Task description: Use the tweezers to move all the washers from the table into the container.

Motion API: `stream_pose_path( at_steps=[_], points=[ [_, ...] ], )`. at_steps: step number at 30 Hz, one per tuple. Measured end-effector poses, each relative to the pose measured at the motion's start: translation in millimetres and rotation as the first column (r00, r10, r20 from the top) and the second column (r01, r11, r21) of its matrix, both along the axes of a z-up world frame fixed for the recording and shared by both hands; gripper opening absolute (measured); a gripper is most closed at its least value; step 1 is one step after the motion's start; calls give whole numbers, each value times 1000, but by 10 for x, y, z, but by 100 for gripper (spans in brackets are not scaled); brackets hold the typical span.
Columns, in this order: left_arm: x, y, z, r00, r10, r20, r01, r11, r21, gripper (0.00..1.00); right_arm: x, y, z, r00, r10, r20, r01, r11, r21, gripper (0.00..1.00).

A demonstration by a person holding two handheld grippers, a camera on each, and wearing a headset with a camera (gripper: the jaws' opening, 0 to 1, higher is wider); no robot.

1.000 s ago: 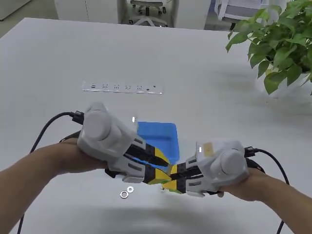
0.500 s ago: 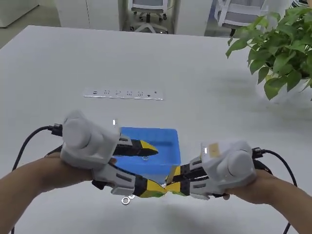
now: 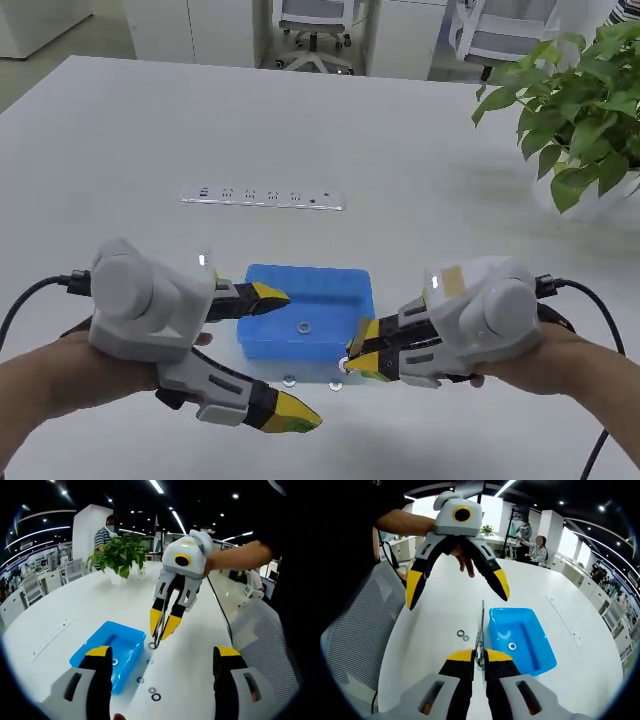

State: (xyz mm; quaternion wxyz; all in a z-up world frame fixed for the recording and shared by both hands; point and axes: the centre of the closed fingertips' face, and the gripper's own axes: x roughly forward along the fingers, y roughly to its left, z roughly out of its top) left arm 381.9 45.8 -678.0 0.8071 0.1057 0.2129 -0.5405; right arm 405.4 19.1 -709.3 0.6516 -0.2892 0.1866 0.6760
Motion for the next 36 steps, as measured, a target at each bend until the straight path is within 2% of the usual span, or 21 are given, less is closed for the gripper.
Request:
stream_pose_path(
  at_steps=[9, 15, 22, 36],
  points=[
    [-26, 146, 4, 998, 62, 3, -62, 998, -2, 99, 176, 75, 105, 1000, 3, 17, -4, 1000, 15, 8],
    [-20, 210, 16, 997, 79, 9, -79, 997, -1, 99, 301, 130, 102, 999, -4, 34, 3, 1000, 24, 8],
    [-4, 262, 23, 996, 90, 7, -90, 996, 2, 99, 463, 174, 59, 999, -11, 45, 9, 1000, 28, 8],
    [113, 322, 49, 994, 109, 17, -109, 994, -2, 99, 638, 264, -128, 999, -16, 45, 15, 1000, 19, 8]
  ],
)
